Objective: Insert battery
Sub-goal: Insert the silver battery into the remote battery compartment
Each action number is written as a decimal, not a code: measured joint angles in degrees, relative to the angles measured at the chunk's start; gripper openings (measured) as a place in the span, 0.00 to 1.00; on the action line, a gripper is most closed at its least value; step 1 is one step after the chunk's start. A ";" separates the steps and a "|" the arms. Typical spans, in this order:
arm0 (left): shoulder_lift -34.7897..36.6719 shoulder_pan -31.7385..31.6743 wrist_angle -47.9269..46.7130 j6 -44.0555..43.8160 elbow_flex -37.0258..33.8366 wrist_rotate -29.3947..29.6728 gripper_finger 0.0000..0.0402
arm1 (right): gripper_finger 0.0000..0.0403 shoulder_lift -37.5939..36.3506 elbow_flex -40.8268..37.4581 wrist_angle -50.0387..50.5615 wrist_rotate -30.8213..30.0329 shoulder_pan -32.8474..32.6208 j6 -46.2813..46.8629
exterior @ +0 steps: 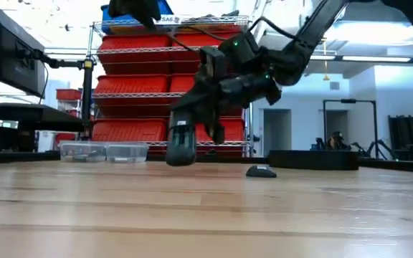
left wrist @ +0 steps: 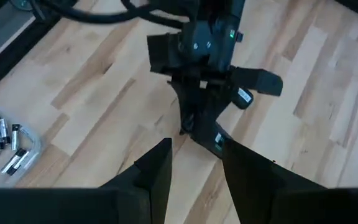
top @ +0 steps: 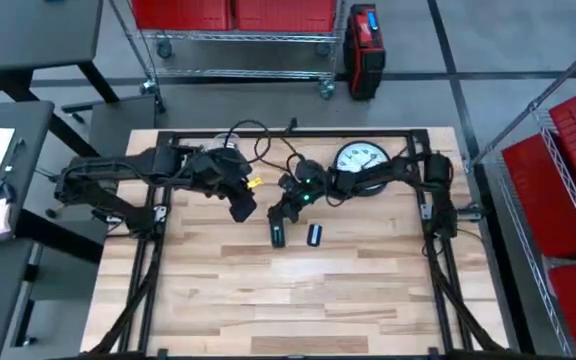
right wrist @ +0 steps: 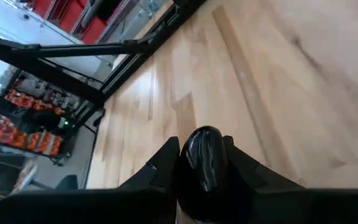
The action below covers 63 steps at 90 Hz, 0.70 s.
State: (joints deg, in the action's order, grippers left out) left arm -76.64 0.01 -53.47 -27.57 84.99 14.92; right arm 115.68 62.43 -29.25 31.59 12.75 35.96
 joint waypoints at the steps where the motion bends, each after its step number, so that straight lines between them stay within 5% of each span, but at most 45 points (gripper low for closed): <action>1: 0.00 0.07 0.00 0.00 0.00 0.00 0.30 | 0.20 0.01 0.00 0.27 -0.01 -0.12 -0.07; 39: 0.07 2.08 -0.04 1.88 0.00 -0.11 0.30 | 0.33 -0.05 0.07 8.13 -6.43 -1.05 -6.13; 63: 0.07 2.71 -0.07 2.87 0.00 -0.14 0.30 | 0.50 -0.22 0.07 10.55 -9.07 -0.42 -10.39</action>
State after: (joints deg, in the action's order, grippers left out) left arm -76.58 2.72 -53.54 -24.70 84.99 14.78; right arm 115.47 62.50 -18.70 22.52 12.33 25.57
